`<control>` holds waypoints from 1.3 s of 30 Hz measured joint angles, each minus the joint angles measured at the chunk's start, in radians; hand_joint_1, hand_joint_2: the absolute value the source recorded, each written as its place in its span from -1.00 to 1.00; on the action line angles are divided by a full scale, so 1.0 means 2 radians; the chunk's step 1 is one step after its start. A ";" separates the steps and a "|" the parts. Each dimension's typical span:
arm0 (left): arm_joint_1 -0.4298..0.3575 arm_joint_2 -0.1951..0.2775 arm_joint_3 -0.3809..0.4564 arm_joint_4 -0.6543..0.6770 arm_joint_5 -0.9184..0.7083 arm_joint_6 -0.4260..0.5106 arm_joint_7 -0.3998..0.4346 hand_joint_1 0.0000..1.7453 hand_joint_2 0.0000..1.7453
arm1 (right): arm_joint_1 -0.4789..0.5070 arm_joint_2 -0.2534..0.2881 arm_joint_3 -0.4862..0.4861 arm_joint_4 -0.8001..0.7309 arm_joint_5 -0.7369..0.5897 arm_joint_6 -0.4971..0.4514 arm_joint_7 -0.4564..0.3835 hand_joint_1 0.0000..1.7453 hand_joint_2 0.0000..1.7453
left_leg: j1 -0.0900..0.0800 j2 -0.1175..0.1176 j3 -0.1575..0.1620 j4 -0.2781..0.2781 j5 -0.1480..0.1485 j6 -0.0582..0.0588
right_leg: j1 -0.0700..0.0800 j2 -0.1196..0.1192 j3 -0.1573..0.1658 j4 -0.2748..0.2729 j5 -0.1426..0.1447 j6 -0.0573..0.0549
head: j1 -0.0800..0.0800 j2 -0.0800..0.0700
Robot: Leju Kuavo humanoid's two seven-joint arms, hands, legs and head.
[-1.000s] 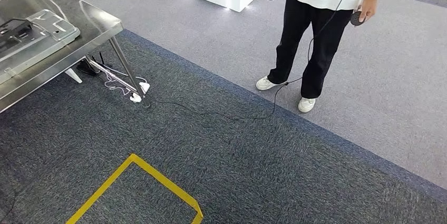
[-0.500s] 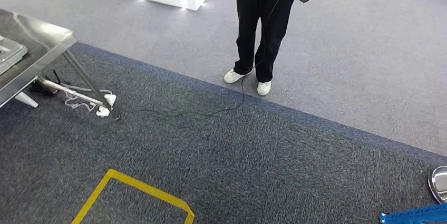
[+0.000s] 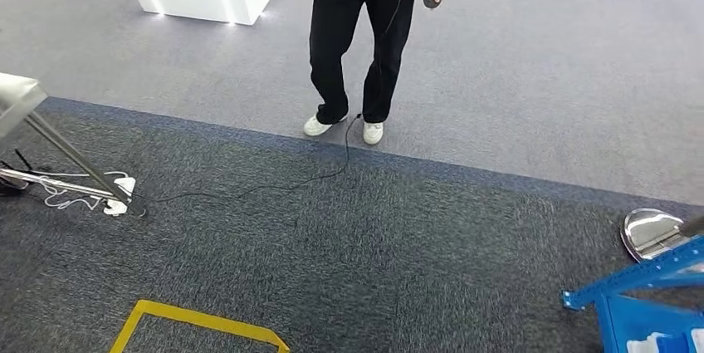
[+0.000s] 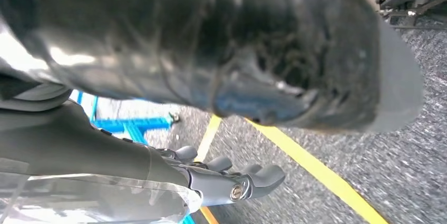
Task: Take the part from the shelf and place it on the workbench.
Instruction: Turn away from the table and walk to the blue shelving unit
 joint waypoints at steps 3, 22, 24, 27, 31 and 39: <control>-0.003 0.000 0.001 0.000 0.000 0.001 -0.021 -1.00 -1.00 | 0.002 0.000 -0.006 0.000 0.001 -0.003 -0.001 -1.00 -1.00 | -0.002 0.014 0.001 -0.007 0.007 0.011 | -0.002 0.002 -0.005 -0.001 0.003 0.010 | 0.000 0.000; -0.006 0.001 0.009 0.000 0.001 -0.001 -0.018 -1.00 -1.00 | -0.001 -0.001 -0.018 0.000 0.003 0.006 0.006 -1.00 -1.00 | -0.002 0.050 -0.034 0.076 -0.046 -0.004 | 0.004 -0.055 0.018 -0.013 -0.006 -0.014 | 0.002 0.000; -0.004 0.000 0.010 0.000 -0.003 -0.004 -0.010 -1.00 -1.00 | -0.001 -0.001 -0.020 0.000 0.003 0.005 0.006 -1.00 -1.00 | -0.001 0.042 -0.060 0.132 -0.065 -0.007 | 0.005 -0.041 0.015 -0.012 -0.005 -0.014 | 0.002 0.000; -0.001 -0.003 0.010 0.001 -0.006 -0.005 -0.011 -1.00 -1.00 | 0.000 -0.001 -0.022 0.000 0.004 0.005 0.006 -1.00 -1.00 | 0.002 0.035 -0.041 0.086 -0.023 -0.006 | 0.004 -0.019 0.015 -0.009 -0.004 -0.012 | 0.002 0.000; -0.004 -0.004 0.011 0.001 -0.006 -0.006 -0.026 -1.00 -1.00 | -0.001 -0.001 -0.024 0.000 0.005 0.005 0.009 -1.00 -1.00 | 0.003 -0.002 -0.008 0.001 0.007 -0.001 | 0.003 0.004 0.007 -0.003 -0.002 0.000 | 0.002 0.000; -0.006 -0.005 0.011 0.001 -0.011 -0.006 -0.032 -1.00 -1.00 | -0.001 -0.004 -0.031 0.000 0.005 0.003 0.000 -1.00 -1.00 | 0.000 0.053 -0.009 -0.012 0.020 0.019 | 0.003 -0.050 -0.058 0.127 -0.072 0.015 | 0.004 0.000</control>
